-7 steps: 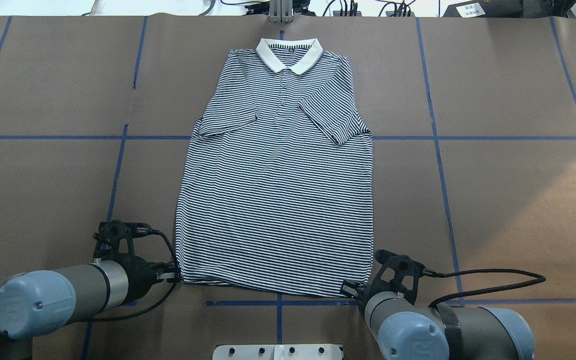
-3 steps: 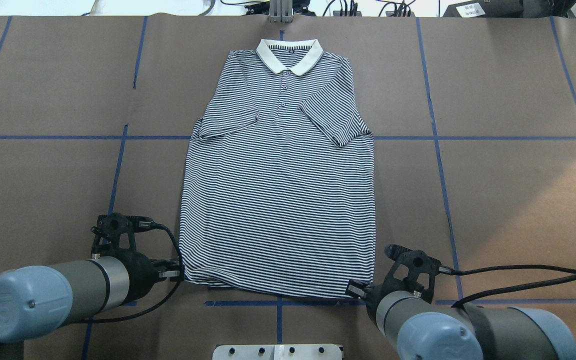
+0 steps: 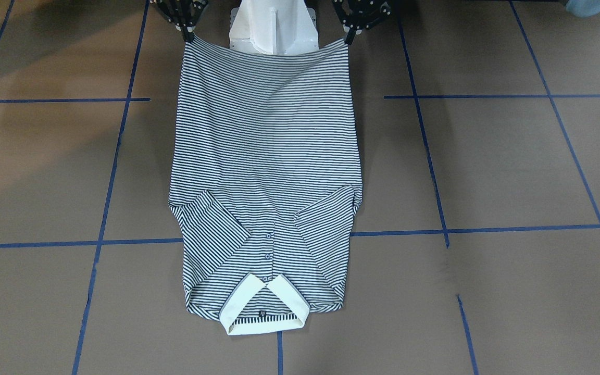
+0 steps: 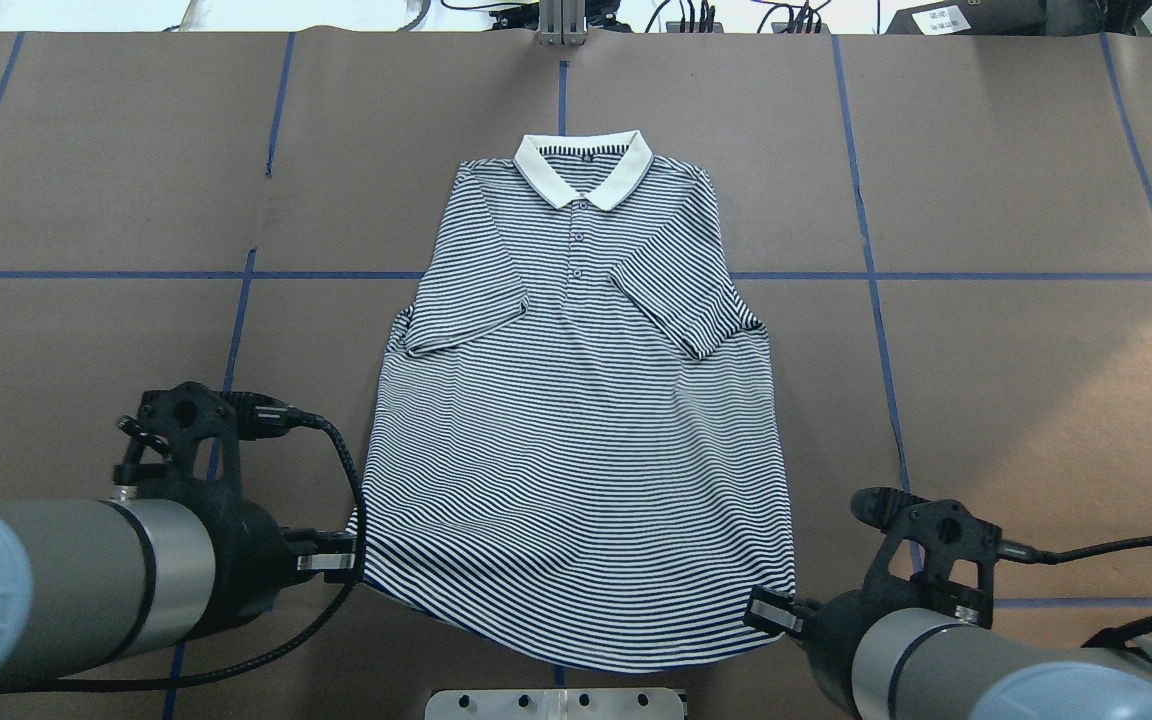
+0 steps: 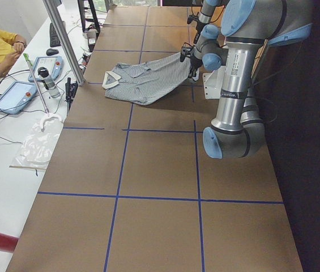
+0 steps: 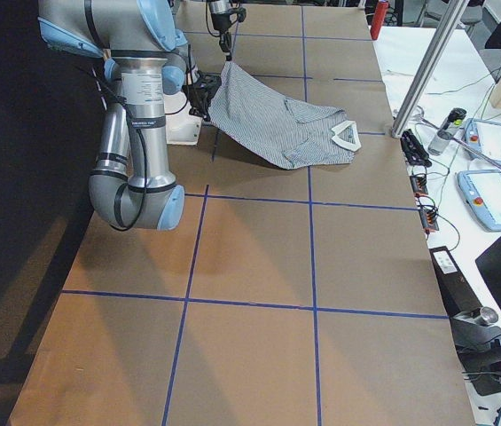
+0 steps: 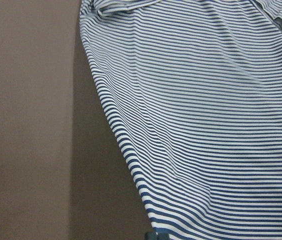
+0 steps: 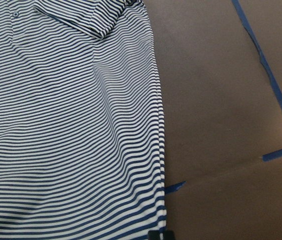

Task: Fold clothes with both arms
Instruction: 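Lift the hem with both grippers and fold it over toward the collar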

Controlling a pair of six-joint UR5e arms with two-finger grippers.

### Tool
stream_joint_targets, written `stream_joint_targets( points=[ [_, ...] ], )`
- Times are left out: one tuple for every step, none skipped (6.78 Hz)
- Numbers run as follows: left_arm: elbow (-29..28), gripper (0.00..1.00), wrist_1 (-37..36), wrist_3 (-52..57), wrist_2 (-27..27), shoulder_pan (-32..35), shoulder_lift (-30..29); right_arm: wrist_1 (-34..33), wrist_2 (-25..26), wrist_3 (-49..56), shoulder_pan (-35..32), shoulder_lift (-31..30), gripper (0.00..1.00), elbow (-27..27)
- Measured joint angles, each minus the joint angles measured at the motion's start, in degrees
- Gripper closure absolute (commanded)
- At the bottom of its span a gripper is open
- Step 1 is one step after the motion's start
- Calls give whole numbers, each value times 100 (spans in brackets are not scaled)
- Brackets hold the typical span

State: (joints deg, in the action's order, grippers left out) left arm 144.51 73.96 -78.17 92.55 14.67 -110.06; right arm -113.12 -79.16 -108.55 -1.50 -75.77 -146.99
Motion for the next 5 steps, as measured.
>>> stream_joint_targets(
  points=[
    [131,100,-357,89,211,135,-186,-404,-95,11,-53,215,100,-151],
    [-21,100,-472,300,299,333,-374,-612,-145,72,-203,430,100,-89],
    [-370,100,-495,537,336,670,-669,-683,-185,212,-468,610,100,53],
    [-850,100,-407,828,364,1130,-998,-701,-343,408,-947,762,100,217],
    [-1311,100,-188,1081,430,1551,-1205,-688,-626,649,-1514,843,100,393]
  ],
)
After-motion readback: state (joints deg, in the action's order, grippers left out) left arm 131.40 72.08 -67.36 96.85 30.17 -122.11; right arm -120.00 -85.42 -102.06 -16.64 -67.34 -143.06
